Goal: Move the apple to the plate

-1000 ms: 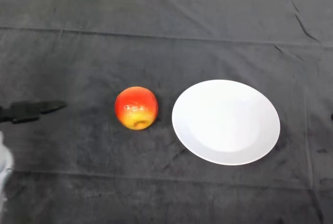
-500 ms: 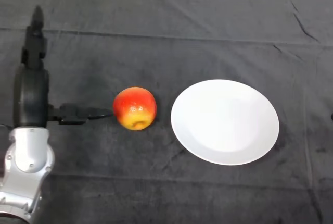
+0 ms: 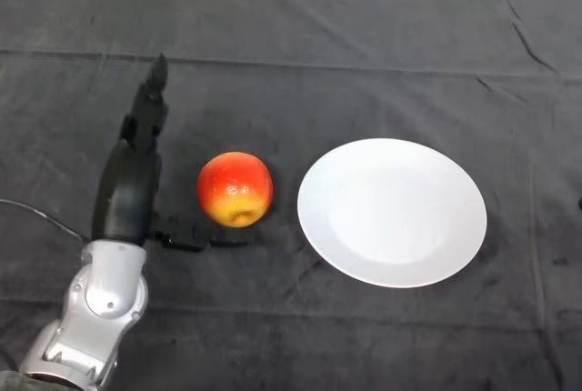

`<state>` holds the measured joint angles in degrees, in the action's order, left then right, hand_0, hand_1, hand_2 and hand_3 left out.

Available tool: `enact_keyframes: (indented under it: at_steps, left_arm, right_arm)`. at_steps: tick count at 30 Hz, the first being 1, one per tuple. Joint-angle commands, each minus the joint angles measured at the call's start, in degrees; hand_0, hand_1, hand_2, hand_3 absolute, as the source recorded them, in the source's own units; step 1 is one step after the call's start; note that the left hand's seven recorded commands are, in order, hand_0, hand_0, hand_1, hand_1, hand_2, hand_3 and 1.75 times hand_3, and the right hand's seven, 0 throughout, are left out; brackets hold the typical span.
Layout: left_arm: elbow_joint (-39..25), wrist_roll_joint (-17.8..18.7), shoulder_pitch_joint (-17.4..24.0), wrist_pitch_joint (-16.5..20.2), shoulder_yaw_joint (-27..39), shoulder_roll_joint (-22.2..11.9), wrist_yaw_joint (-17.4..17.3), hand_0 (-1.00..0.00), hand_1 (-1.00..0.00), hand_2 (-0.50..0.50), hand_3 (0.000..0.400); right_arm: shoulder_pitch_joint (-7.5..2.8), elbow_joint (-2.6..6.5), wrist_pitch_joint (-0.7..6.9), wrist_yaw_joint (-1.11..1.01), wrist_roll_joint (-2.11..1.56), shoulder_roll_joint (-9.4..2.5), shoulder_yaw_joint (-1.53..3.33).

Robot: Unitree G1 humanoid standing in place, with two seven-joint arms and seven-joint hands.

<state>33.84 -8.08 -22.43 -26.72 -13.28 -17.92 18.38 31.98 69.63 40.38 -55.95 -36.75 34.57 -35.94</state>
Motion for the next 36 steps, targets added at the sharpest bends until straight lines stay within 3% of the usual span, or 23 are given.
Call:
enact_keyframes:
  at_steps: [1, 11, 22, 23, 24, 25, 26, 27, 36]
  left_arm:
    - [2.67, -0.61, -3.90, -1.03, -1.22, 0.18, -0.69, 0.00, 0.00, 0.00, 0.000]
    - [14.72, -0.44, -9.12, -4.19, -3.79, 1.54, -1.08, 0.00, 0.00, 0.00, 0.000]
    - [24.32, 0.39, -14.21, -4.56, -6.53, 4.55, -0.93, 0.00, 0.00, 0.00, 0.000]
    - [24.87, 0.57, -14.42, -4.70, -6.75, 4.74, -0.99, -0.36, 0.00, -0.18, 0.143]
    - [25.45, 0.79, -14.64, -4.86, -6.99, 4.94, -1.07, -0.57, 0.00, -0.29, 0.229]
    - [25.95, 1.00, -14.82, -5.02, -7.22, 5.11, -1.17, -1.00, -0.29, -0.36, 0.400]
    - [26.41, 1.22, -14.97, -5.18, -7.44, 5.26, -1.28, -1.00, -0.50, -0.25, 0.400]
    - [26.86, 1.46, -15.13, -5.35, -7.66, 5.38, -1.42, -1.00, -1.00, 0.00, 0.400]
    - [29.12, 3.02, -16.36, -6.68, -9.16, 5.40, -2.92, -1.00, -1.00, 0.00, 0.400]
  right_arm:
    - [-0.96, -1.19, -0.01, 0.48, 0.45, 0.70, -1.44]
    - [-0.93, -1.12, 0.05, 0.47, 0.40, 0.75, -1.45]
    - [-0.84, -0.91, 0.12, 0.37, 0.37, 0.85, -1.46]
    - [-0.84, -0.89, 0.12, 0.36, 0.36, 0.86, -1.46]
    - [-0.83, -0.87, 0.13, 0.35, 0.36, 0.87, -1.46]
    - [-0.82, -0.85, 0.13, 0.34, 0.36, 0.88, -1.46]
    - [-0.81, -0.83, 0.14, 0.33, 0.36, 0.88, -1.46]
    - [-0.80, -0.80, 0.14, 0.32, 0.36, 0.89, -1.46]
    - [-0.74, -0.64, 0.17, 0.22, 0.36, 0.96, -1.45]
